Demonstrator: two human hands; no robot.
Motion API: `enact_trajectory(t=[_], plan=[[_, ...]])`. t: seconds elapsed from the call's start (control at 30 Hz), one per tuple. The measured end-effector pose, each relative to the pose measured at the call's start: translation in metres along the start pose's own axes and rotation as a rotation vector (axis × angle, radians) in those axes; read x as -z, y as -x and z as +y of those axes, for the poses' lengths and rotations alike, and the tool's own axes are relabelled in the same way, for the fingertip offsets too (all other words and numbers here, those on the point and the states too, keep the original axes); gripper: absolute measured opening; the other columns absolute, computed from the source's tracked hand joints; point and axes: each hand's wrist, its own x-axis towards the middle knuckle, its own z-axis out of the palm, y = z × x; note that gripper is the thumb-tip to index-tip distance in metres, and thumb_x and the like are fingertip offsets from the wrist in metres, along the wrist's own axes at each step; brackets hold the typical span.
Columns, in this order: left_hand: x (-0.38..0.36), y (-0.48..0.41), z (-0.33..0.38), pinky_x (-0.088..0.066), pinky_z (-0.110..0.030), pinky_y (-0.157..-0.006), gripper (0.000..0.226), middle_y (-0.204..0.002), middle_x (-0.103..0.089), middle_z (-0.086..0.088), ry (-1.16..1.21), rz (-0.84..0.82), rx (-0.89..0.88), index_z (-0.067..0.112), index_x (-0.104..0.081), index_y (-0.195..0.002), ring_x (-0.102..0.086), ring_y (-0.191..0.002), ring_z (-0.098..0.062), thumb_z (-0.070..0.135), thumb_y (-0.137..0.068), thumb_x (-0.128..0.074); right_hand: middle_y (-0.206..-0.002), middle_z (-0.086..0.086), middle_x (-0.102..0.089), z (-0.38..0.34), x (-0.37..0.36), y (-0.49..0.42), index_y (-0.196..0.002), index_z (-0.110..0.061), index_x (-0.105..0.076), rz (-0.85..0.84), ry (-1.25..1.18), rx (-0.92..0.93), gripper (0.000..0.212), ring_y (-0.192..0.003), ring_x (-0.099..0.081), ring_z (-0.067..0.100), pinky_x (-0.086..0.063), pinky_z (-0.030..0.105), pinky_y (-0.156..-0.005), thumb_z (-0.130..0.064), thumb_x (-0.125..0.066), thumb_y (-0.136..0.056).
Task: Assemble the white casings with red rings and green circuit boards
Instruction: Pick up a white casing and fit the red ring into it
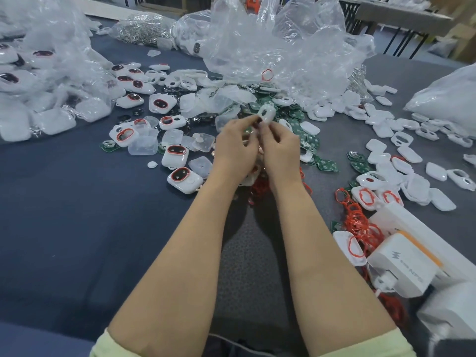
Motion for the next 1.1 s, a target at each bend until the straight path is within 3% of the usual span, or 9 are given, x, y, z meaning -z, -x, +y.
enact_trajectory(t=[0.17,0.23,0.33,0.47,0.6,0.7,0.83,0.97,1.1], plan=[[0.005,0.001,-0.001,-0.050,-0.041,-0.095,0.021,-0.101,-0.066,-0.001,0.263,0.114,0.099,0.024,-0.063,-0.098,-0.064,-0.102,-0.022,0.007,-0.095,-0.050,-0.068,-0.004,-0.068,0.001,0.009,-0.009,-0.079,-0.013,-0.064,-0.064,-0.546,-0.307,0.017,-0.064,-0.062,0.007,-0.052,0.018,-0.061,-0.012,-0.056,-0.095],[0.008,0.000,-0.001,-0.051,-0.044,-0.095,0.022,-0.097,-0.065,0.000,0.333,0.134,0.136,0.029,-0.060,-0.090,-0.064,-0.102,-0.025,0.010,-0.096,-0.052,-0.067,-0.003,-0.069,0.001,0.011,-0.011,-0.079,-0.012,-0.064,-0.116,-0.646,-0.368,0.016,-0.061,-0.062,0.007,-0.052,0.018,-0.055,-0.011,-0.058,-0.094],[0.008,0.001,0.000,-0.053,-0.038,-0.091,0.016,-0.094,-0.066,-0.001,0.387,0.135,0.149,0.025,-0.063,-0.091,-0.065,-0.099,-0.023,0.012,-0.096,-0.054,-0.073,0.001,-0.071,0.002,0.014,-0.012,-0.082,-0.008,-0.065,-0.186,-0.734,-0.377,0.014,-0.066,-0.064,0.009,-0.054,0.018,-0.061,-0.008,-0.056,-0.093],[0.009,0.000,0.001,-0.055,-0.023,-0.078,0.008,-0.086,-0.067,0.001,0.540,0.123,0.203,0.016,-0.063,-0.094,-0.064,-0.080,-0.010,0.015,-0.096,-0.056,-0.076,0.000,-0.072,0.002,0.017,-0.011,-0.086,-0.008,-0.065,-0.263,-0.735,-0.332,0.015,-0.070,-0.066,0.008,-0.054,0.018,-0.067,-0.007,-0.053,-0.095],[0.010,-0.001,0.001,-0.054,-0.024,-0.079,0.012,-0.083,-0.066,0.001,0.675,0.086,0.263,0.018,-0.063,-0.088,-0.063,-0.076,-0.008,0.015,-0.097,-0.055,-0.076,0.002,-0.072,0.001,0.018,-0.010,-0.088,-0.006,-0.064,-0.289,-0.785,-0.360,0.013,-0.069,-0.067,0.009,-0.055,0.018,-0.068,-0.005,-0.053,-0.095],[0.011,-0.002,0.001,-0.051,-0.020,-0.071,0.013,-0.079,-0.064,0.002,0.765,0.070,0.309,0.017,-0.062,-0.088,-0.060,-0.069,-0.005,0.012,-0.097,-0.053,-0.078,0.004,-0.073,0.000,0.017,-0.010,-0.090,-0.004,-0.064,-0.290,-0.829,-0.389,0.010,-0.071,-0.068,0.011,-0.056,0.019,-0.069,-0.005,-0.054,-0.094],[0.010,-0.003,0.000,-0.053,-0.019,-0.068,0.004,-0.081,-0.065,0.001,0.799,0.105,0.343,0.015,-0.060,-0.097,-0.064,-0.065,-0.002,0.013,-0.096,-0.056,-0.076,0.002,-0.072,-0.001,0.015,-0.009,-0.085,-0.009,-0.063,-0.254,-0.768,-0.366,0.011,-0.068,-0.066,0.009,-0.054,0.019,-0.066,-0.005,-0.057,-0.092],[0.009,-0.003,-0.002,-0.054,-0.021,-0.071,0.003,-0.088,-0.066,-0.002,0.804,0.110,0.380,0.013,-0.059,-0.097,-0.065,-0.075,-0.009,0.015,-0.096,-0.057,-0.079,0.001,-0.070,-0.001,0.012,-0.008,-0.090,-0.014,-0.061,-0.180,-0.654,-0.294,0.011,-0.069,-0.064,0.008,-0.053,0.019,-0.067,-0.006,-0.056,-0.093],[0.010,-0.001,-0.002,-0.053,-0.020,-0.061,0.014,-0.072,-0.068,0.002,0.757,0.103,0.386,0.013,-0.060,-0.089,-0.066,-0.062,-0.005,0.018,-0.098,-0.052,-0.089,-0.001,-0.067,0.000,0.014,-0.009,-0.093,-0.016,-0.060,-0.147,-0.527,-0.202,0.011,-0.079,-0.063,0.010,-0.050,0.021,-0.071,-0.006,-0.055,-0.094]])
